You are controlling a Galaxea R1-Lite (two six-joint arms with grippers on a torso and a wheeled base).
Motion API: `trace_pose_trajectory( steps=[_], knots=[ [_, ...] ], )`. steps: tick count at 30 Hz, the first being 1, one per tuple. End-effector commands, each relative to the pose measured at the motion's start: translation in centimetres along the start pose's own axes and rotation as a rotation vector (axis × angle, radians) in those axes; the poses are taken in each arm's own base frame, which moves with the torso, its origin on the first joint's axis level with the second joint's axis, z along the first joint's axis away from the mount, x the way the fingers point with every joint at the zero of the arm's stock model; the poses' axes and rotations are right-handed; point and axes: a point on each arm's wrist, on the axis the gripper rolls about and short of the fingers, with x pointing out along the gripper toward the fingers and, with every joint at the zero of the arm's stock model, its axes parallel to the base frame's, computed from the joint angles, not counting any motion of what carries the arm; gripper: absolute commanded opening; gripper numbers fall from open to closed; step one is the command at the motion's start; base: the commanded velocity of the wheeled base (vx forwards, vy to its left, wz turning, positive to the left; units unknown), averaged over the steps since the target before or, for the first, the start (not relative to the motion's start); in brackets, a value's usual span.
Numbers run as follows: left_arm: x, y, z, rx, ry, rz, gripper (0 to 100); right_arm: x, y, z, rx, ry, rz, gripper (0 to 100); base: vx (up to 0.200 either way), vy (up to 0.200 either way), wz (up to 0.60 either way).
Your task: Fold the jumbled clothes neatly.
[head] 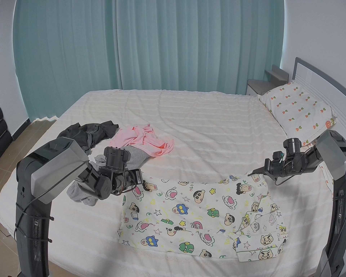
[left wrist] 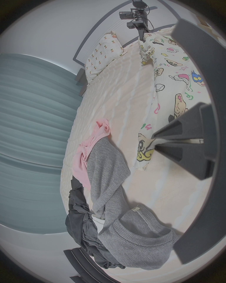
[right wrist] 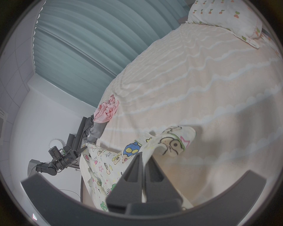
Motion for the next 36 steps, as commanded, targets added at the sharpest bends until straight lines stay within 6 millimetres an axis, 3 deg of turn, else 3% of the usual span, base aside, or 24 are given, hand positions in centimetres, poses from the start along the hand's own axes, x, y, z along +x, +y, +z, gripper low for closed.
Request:
trace_pose_trajectory(
  steps=[1, 14, 15, 24, 36],
  knots=[
    [-0.7, 0.1, 0.1, 0.004, 0.005, 0.003, 0, -0.9, 0.8, 0.3, -0.012, -0.011, 0.009, 0, 0.0, 0.0, 0.0],
    [-2.4, 0.2, -0.2, 0.032, 0.024, 0.005, 0, -3.8, 1.7, -0.6, -0.039, 0.011, 0.073, 0, 0.0, 0.0, 0.0],
    [-2.7, 0.2, -0.4, 0.043, 0.03, 0.004, 0, -4.6, 1.7, -1.2, -0.055, 0.019, 0.078, 0, 0.0, 0.0, 0.0],
    [-4.1, 0.3, -1.5, 0.059, 0.071, 0.006, 0, -6.3, 1.6, -3.9, -0.108, 0.07, 0.086, 0, 0.0, 0.0, 0.0],
    [-6.5, -0.4, -5.4, 0.102, 0.151, -0.018, 0, -7.6, 1.3, -8.2, -0.183, 0.157, 0.089, 0, 0.0, 0.0, 0.0]
  ],
)
